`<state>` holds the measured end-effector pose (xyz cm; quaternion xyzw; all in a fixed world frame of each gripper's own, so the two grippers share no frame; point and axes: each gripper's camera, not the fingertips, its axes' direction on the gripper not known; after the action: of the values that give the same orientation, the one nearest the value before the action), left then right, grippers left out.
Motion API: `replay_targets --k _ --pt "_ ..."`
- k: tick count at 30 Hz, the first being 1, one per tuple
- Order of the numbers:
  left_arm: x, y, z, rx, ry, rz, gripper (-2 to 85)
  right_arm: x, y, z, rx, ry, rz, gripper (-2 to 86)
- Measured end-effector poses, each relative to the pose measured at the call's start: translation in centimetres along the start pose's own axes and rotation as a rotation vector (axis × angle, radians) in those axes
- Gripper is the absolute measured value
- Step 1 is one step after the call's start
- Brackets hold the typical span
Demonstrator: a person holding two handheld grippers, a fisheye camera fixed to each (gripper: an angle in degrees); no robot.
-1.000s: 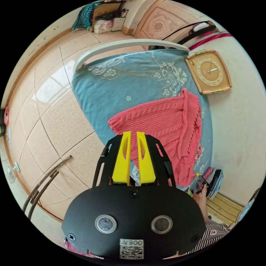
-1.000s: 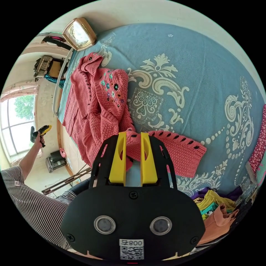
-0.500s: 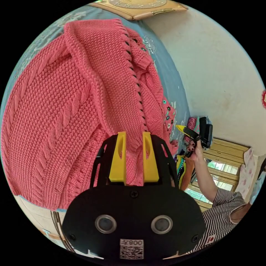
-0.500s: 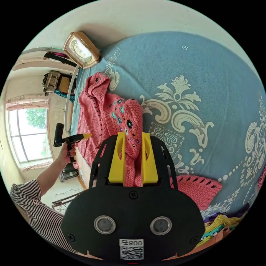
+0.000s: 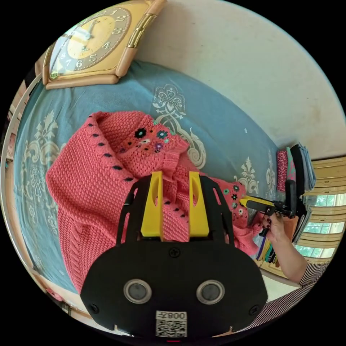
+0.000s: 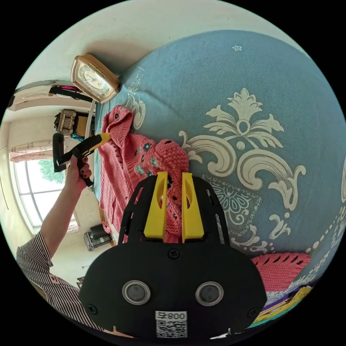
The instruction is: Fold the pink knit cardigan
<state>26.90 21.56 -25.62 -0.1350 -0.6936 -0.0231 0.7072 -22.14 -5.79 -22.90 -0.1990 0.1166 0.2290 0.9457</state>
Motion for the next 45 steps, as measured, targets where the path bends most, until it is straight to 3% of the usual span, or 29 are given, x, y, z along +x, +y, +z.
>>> replay_targets --k 4,9,14,17,21,24,27,29,33,39,45 --pt "1.6 -0.8 0.8 -0.033 -0.003 -0.001 4.1 0.9 2.1 -2.2 0.082 -0.091 0.003 3.8" --pt "3.6 0.1 -3.0 0.100 0.102 0.032 3.3 0.2 5.1 -8.6 0.278 -0.203 -0.029 3.0" --pt "5.5 -0.4 -6.1 0.266 0.208 0.049 3.8 -2.4 5.5 -16.0 0.449 -0.141 -0.136 2.9" --pt "6.6 -1.6 -4.1 0.232 0.170 0.027 5.5 -2.4 2.3 -16.2 0.401 -0.003 -0.142 3.5" --pt "7.3 0.5 -2.1 0.247 0.296 -0.032 7.8 2.3 -0.2 -15.1 0.259 0.111 0.002 3.6" --pt "8.9 4.8 -0.8 0.206 0.349 0.047 9.1 4.6 3.5 -16.2 0.262 0.207 0.021 5.0" --pt "10.3 10.4 1.6 0.082 0.332 0.078 9.4 7.5 8.2 -14.9 0.142 0.357 0.082 6.9" --pt "10.3 14.9 3.5 0.008 0.325 0.008 9.4 9.6 10.6 -13.1 0.023 0.447 0.141 7.6" --pt "9.4 19.8 6.0 -0.061 0.337 -0.145 9.1 13.8 13.7 -9.5 -0.109 0.436 0.270 8.1" --pt "10.5 22.4 7.6 -0.122 0.301 -0.181 7.6 12.6 13.1 -9.3 -0.178 0.477 0.194 2.7" --pt "10.9 24.2 5.4 -0.059 0.281 -0.174 7.2 14.6 16.6 -17.4 -0.033 0.540 0.304 2.5"
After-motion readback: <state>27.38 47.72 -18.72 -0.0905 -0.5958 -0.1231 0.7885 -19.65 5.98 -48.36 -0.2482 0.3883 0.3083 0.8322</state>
